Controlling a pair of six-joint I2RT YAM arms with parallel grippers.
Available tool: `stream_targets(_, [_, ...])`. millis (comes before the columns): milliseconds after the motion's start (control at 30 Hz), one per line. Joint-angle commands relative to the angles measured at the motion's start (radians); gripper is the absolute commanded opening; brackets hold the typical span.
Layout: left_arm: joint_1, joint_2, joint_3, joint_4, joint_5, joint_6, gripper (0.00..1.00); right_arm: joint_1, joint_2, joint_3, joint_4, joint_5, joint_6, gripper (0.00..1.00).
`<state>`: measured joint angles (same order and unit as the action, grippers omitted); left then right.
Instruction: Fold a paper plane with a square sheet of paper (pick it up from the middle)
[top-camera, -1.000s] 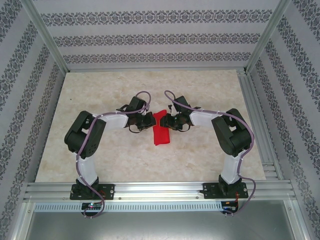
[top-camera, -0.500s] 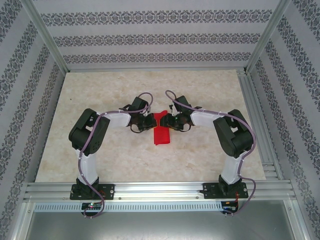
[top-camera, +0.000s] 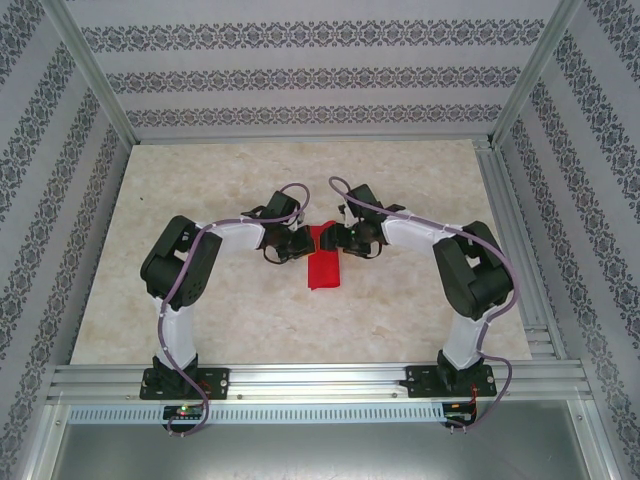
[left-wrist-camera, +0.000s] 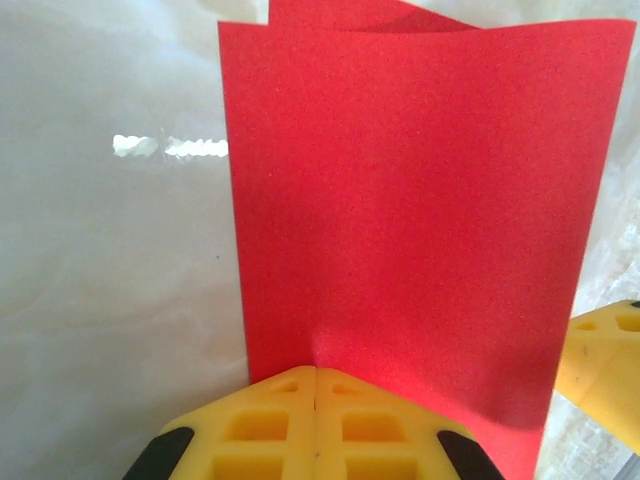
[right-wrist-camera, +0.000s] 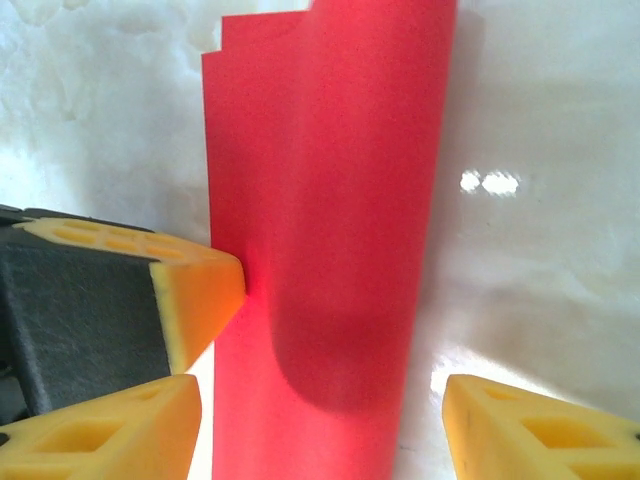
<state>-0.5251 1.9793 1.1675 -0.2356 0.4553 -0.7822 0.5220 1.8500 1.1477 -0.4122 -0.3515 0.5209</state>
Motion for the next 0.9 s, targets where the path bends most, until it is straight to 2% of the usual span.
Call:
stream_targets(0, [-0.015, 0.020, 0.032, -0.049, -0.016, 0.033, 0.04, 0.016, 0.045, 0.029, -0.043, 0.008, -0.045, 0.64])
stream_targets(233, [-0.014, -0.001, 0.086, -0.081, -0.036, 0.049, 0.08, 0.016, 0.066, 0.020, -0.026, 0.024, -0.024, 0.54])
stream_targets(400, [-0.013, -0.040, 0.101, -0.101, -0.093, 0.048, 0.23, 0.009, 0.072, -0.001, -0.002, 0.054, 0.030, 0.48])
stream_targets(533, [-0.014, -0.080, 0.082, -0.100, -0.153, 0.039, 0.33, 0.009, 0.082, -0.006, 0.007, 0.068, 0.065, 0.47])
stream_targets(733, [-0.011, -0.158, 0.031, -0.081, -0.255, 0.025, 0.38, 0.011, 0.107, 0.013, -0.031, 0.088, 0.073, 0.48])
stream_targets(867, [-0.009, -0.176, 0.010, -0.068, -0.268, 0.021, 0.38, 0.021, 0.124, 0.027, -0.056, 0.090, 0.047, 0.50])
